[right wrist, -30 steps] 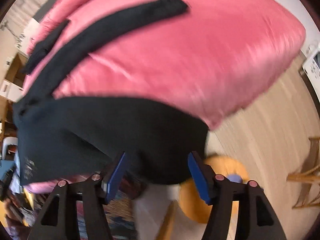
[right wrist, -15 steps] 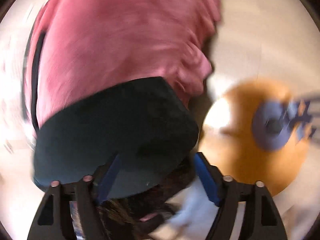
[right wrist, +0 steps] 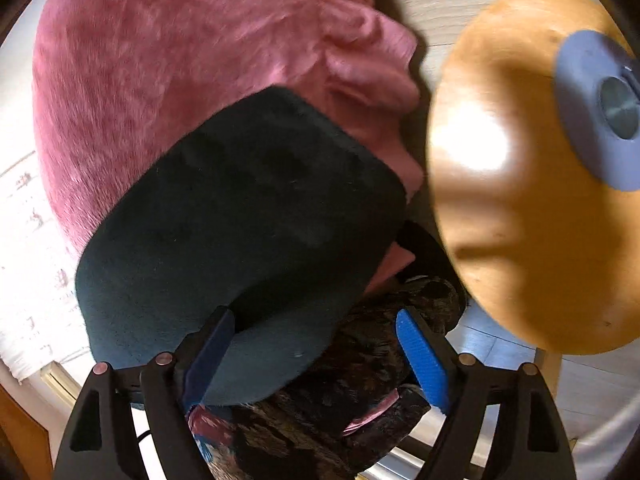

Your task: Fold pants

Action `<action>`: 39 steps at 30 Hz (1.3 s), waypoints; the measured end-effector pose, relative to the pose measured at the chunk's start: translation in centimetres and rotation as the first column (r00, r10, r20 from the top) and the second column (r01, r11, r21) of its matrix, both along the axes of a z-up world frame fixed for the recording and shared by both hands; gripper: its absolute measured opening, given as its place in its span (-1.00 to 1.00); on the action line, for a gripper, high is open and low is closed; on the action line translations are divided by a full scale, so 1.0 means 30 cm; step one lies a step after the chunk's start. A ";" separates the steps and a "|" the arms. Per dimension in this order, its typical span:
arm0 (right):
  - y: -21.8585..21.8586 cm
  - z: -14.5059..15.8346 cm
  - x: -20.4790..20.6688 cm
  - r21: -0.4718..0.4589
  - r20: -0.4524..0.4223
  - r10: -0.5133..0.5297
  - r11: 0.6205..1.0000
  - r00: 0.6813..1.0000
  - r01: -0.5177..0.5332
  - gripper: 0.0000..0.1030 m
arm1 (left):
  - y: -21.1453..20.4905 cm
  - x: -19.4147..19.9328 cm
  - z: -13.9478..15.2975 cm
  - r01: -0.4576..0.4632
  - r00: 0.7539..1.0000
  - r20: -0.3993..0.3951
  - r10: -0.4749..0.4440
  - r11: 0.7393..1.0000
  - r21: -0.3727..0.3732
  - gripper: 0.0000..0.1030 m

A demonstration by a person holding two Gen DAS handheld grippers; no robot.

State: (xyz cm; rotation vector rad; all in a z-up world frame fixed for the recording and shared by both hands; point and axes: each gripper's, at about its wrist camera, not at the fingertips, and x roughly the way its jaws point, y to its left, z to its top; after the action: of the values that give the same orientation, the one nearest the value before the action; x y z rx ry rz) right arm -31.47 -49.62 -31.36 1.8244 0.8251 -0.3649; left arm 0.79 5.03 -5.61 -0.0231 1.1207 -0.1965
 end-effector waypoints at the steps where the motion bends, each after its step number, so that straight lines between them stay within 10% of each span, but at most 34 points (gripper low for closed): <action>1: -0.008 0.012 0.005 -0.030 -0.010 0.015 0.999 1.000 -0.016 0.44 | -0.008 0.001 0.000 0.010 1.000 0.003 -0.010 1.000 0.001 -0.36; 5: -0.055 0.134 0.033 -0.160 -0.004 0.049 0.986 0.999 -0.049 -0.68 | -0.023 0.009 -0.010 0.034 0.999 0.007 -0.034 0.999 -0.013 -0.36; 10: -0.125 0.393 0.041 -0.372 0.026 0.075 0.926 0.997 -0.060 -0.92 | -0.013 0.029 -0.019 0.046 0.999 0.014 -0.046 0.999 -0.027 -0.36; 17: -0.211 0.762 0.064 -0.578 0.104 0.178 0.812 0.979 -0.086 -0.66 | -0.007 0.077 -0.026 0.043 0.999 0.025 -0.041 0.995 -0.085 -0.31; 19: -0.195 0.769 0.091 -0.606 0.009 0.223 0.776 0.975 -0.172 0.03 | -0.019 0.080 -0.026 0.053 0.998 0.030 -0.050 0.995 -0.084 -0.31; 28: -0.041 0.591 0.304 -0.585 -0.268 0.425 0.641 0.865 -0.496 0.18 | -0.066 0.057 -0.025 0.093 0.994 0.052 -0.091 0.995 -0.042 -0.29; 32: 0.075 0.652 0.440 -0.686 -0.416 0.482 0.389 0.771 -0.614 0.34 | -0.087 0.044 -0.030 0.090 0.994 0.062 -0.088 0.996 -0.023 -0.29; 39: 0.277 0.680 0.650 -0.615 -0.696 0.586 -0.189 0.414 -0.766 0.42 | -0.168 0.004 -0.031 0.188 0.981 0.061 -0.186 0.982 -0.022 -0.28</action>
State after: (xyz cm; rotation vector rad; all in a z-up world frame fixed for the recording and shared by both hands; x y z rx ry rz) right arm -11.97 -41.31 -10.96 -0.0146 1.2478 -0.1459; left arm 0.91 -0.02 -6.55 0.0632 1.0614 -0.3787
